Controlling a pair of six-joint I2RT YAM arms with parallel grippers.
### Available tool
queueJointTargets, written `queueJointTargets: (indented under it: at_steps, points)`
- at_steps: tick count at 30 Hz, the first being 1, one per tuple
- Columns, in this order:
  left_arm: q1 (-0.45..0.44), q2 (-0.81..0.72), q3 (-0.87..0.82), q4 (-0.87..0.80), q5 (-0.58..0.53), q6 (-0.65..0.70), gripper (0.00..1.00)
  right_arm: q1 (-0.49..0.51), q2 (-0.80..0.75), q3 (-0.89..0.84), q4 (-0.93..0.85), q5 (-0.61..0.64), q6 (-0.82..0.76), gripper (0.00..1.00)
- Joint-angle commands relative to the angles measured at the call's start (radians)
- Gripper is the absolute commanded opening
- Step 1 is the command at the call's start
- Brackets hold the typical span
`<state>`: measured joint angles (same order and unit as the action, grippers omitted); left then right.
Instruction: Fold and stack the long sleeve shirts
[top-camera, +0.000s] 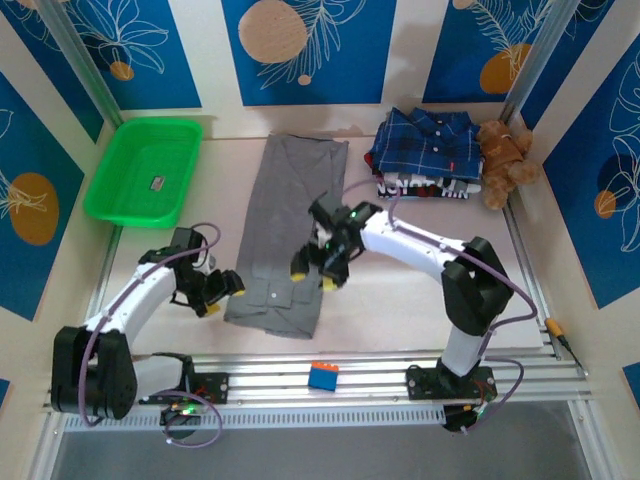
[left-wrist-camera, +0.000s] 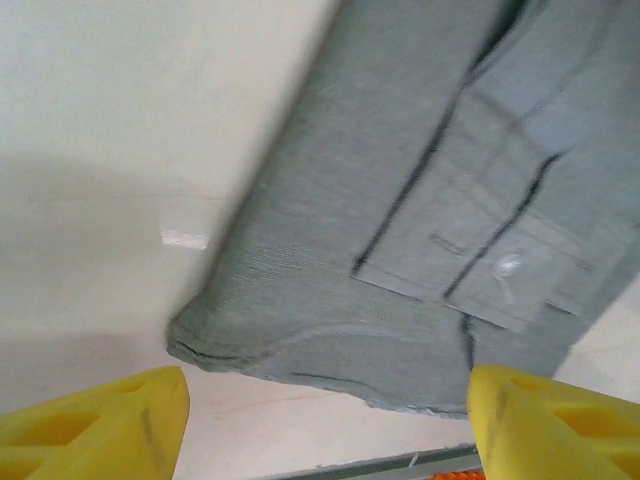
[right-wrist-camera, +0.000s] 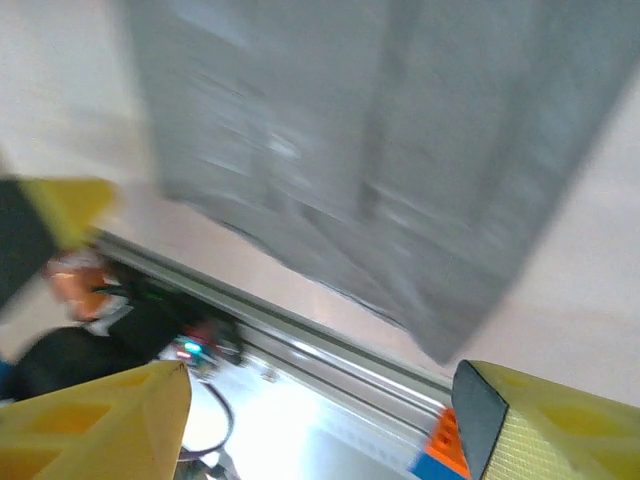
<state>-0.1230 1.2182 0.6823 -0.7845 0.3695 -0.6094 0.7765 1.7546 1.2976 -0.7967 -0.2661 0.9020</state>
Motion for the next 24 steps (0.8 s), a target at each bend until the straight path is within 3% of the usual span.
queueJointTargets:
  at_steps: [1, 18, 24]
  points:
    - [0.013, 0.026, -0.029, 0.045, 0.023, 0.051, 0.71, 0.035, 0.002, -0.106, 0.079, -0.041, 0.077, 0.68]
    - [0.013, 0.116, -0.050, 0.066, 0.037, 0.052, 0.56, 0.108, 0.113, -0.134, 0.110, -0.069, 0.110, 0.60]
    - [0.008, 0.158, -0.062, 0.092, 0.078, 0.050, 0.48, 0.116, 0.154, -0.111, 0.106, -0.074, 0.103, 0.53]
